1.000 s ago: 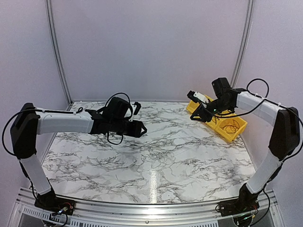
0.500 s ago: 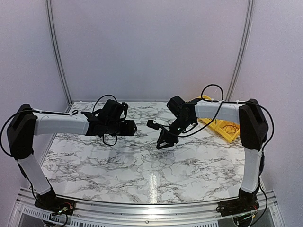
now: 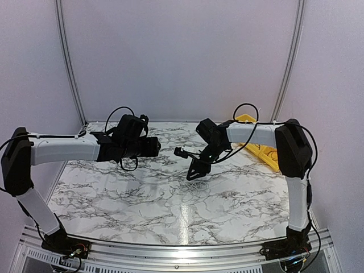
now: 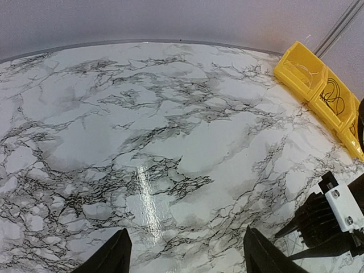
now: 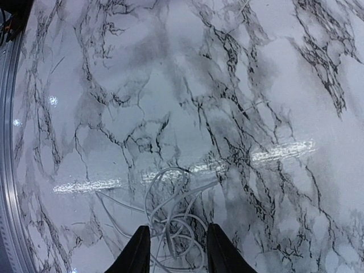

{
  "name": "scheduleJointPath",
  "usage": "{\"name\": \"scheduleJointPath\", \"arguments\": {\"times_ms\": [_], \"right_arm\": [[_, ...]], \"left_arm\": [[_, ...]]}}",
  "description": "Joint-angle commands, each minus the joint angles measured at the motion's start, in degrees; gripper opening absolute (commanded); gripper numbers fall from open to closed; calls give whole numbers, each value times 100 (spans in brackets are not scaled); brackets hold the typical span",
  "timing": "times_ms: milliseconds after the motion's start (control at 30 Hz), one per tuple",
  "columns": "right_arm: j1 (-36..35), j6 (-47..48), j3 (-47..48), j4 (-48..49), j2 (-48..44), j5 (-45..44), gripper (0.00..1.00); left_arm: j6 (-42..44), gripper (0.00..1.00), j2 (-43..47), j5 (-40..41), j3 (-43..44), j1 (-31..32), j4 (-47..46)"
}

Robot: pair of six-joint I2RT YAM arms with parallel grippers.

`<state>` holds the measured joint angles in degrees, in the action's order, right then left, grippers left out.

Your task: Untangle the cables

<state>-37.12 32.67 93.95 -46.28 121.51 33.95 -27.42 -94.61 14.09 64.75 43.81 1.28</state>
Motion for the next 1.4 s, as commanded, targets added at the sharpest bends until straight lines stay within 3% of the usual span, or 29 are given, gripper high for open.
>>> {"name": "scheduleJointPath", "arguments": {"times_ms": [0,200,333,567,867,1167,1367], "right_arm": [[-47,-134,241,-101,119,-204,34],[-43,-171,340,-194,241,-201,17],[-45,-171,396,-235,167,-42,0],[-19,-129,826,-481,-363,164,0],[49,-187,1315,-459,-1038,386,0],[407,-569,364,943,-1420,894,0],[390,-949,-165,1443,-1428,1114,0]], "left_arm": [[88,70,98,86,-6,-7,-75],[113,70,91,176,-16,-6,-74],[139,70,74,151,-15,-7,-72],[175,67,210,-483,-94,-7,-460],[958,65,537,-510,-83,-4,-757],[753,66,1550,-820,-946,56,-1767],[6,62,1293,-588,-1327,256,-2057]]}}
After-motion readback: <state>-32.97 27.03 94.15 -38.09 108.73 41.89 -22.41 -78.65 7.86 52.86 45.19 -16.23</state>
